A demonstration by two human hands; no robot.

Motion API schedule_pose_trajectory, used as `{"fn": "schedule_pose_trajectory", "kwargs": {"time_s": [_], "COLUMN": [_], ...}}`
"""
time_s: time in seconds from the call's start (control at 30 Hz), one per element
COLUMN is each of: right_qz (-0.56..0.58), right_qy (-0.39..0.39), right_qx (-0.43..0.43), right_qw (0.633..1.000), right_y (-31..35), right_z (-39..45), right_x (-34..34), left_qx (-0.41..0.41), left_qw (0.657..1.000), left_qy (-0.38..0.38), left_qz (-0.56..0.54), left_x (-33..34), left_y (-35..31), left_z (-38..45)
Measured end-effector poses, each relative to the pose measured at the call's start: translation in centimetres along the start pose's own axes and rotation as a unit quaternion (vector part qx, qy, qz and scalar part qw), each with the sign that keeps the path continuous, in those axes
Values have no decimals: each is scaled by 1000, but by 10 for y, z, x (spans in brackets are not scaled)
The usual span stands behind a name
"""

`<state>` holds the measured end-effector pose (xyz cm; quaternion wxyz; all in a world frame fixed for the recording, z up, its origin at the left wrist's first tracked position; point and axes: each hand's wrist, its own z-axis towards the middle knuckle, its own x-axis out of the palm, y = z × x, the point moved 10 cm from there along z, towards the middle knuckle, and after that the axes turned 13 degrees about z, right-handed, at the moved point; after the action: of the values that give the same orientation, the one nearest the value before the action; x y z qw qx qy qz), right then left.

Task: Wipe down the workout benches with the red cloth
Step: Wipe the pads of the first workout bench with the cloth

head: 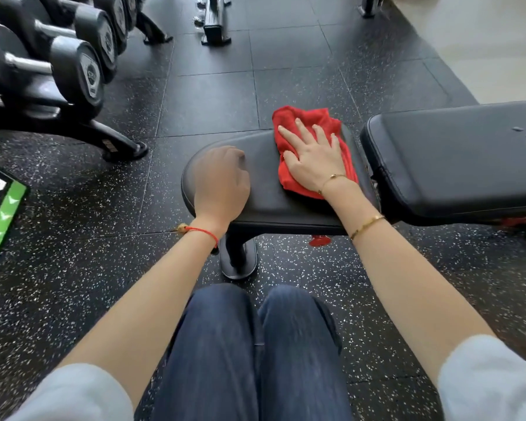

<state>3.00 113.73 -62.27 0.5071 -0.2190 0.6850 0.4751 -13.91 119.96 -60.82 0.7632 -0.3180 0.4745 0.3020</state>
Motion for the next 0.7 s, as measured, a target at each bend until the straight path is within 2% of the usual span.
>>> {"fn": "schedule_pose_trajectory", "kwargs": {"time_s": [0.2,0.3,0.47,0.57,0.7], "right_qz": [-8,5,19,17,23], "right_qy": [-25,-33,-46,-31,-19], "right_qx": [-65,-39,55,52,0], "right_qw": [998,999,997,998,1000], "right_y": [7,-15,-32,-21,-3], "right_z": [-55,-57,-8,7,-13], "right_x": [3,-6,-13,-9,-2], "left_qx": [0,3,6,10,10], "left_qw": [1000,1000,1000,1000,1000], "left_qy": [-8,-10,-12,-10,-7], "left_qz": [-8,-10,-19,-9,3], "left_x": [1,2,4,6,8], "left_y": [2,3,2,-1,-1], "left_z": [1,1,-1,0,0]}}
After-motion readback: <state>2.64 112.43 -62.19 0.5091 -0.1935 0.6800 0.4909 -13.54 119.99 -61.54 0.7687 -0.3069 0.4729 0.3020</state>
